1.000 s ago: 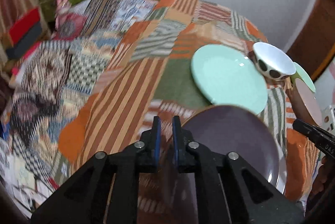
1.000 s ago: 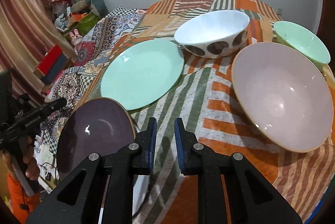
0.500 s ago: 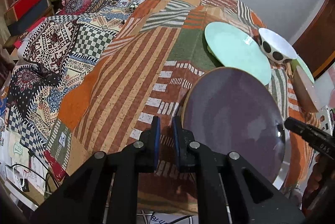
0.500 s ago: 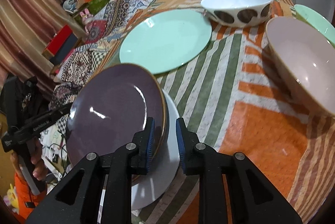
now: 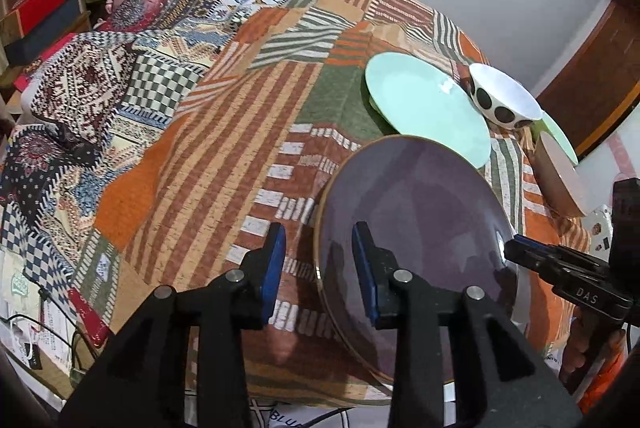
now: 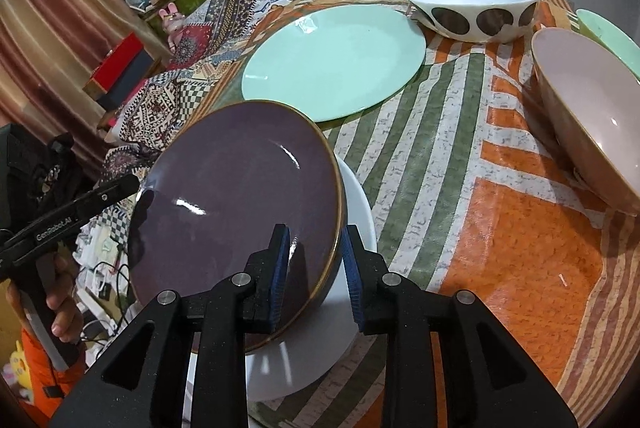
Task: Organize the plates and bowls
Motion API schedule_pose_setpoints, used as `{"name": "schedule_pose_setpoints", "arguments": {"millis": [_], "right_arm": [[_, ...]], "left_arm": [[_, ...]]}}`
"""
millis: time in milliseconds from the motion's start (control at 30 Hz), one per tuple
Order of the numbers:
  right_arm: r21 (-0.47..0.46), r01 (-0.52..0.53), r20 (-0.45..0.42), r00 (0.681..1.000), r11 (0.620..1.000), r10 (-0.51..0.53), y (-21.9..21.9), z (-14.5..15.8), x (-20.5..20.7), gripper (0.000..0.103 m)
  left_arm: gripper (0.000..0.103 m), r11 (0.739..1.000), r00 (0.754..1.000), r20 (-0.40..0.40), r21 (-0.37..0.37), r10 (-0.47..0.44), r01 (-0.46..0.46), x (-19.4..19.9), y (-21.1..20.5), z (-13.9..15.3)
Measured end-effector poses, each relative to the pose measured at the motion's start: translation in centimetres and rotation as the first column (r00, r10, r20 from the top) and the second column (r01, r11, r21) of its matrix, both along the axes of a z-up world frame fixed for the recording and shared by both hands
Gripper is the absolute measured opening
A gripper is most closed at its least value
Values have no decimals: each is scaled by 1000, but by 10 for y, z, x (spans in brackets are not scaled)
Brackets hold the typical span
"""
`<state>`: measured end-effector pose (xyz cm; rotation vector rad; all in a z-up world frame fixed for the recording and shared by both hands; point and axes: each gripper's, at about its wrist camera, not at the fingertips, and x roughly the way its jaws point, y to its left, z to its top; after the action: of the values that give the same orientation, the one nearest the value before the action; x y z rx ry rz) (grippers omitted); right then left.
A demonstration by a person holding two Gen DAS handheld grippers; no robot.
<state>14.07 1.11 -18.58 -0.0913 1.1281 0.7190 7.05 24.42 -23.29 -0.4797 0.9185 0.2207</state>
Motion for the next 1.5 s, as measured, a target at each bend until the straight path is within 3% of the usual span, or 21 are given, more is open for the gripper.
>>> {"name": "schedule_pose_setpoints", "arguments": {"millis": [367, 533, 633, 700, 767, 900, 1100, 1500], "right_arm": [[17, -12, -25, 1000, 1000, 13, 8, -6, 2, 27], [32, -32, -20, 999, 999, 33, 15, -7, -1, 40], [18, -44, 11, 999, 999, 44, 20, -7, -4, 42], [2, -45, 40, 998, 999, 45, 22, -8, -6, 40], [-13, -37, 56, 998, 999, 37, 21, -8, -5, 29], [15, -1, 12, 1000, 1000, 1, 11, -9, 4, 16], [11, 16, -3, 1000, 1000, -16, 8, -4, -1, 15], [62, 50, 33, 998, 997, -53, -13, 17, -7, 16]], "left_arm": [[32, 998, 999, -23, -46, -31, 30, 16, -4, -21], [31, 995, 1000, -6, -95, -21, 20, 13, 3, -23], [28, 997, 1000, -6, -78, -11, 11, 10, 4, -20], [26, 999, 1000, -9, -46, -3, 3, 6, 3, -16], [24, 999, 1000, -6, -46, -9, 8, 4, 4, -15], [24, 1000, 1000, -27, -21, -12, 12, 3, 0, -14], [24, 1000, 999, -42, -24, -4, 3, -1, -4, -10], [24, 999, 999, 34, 21, -25, 25, -7, -25, 28]]}}
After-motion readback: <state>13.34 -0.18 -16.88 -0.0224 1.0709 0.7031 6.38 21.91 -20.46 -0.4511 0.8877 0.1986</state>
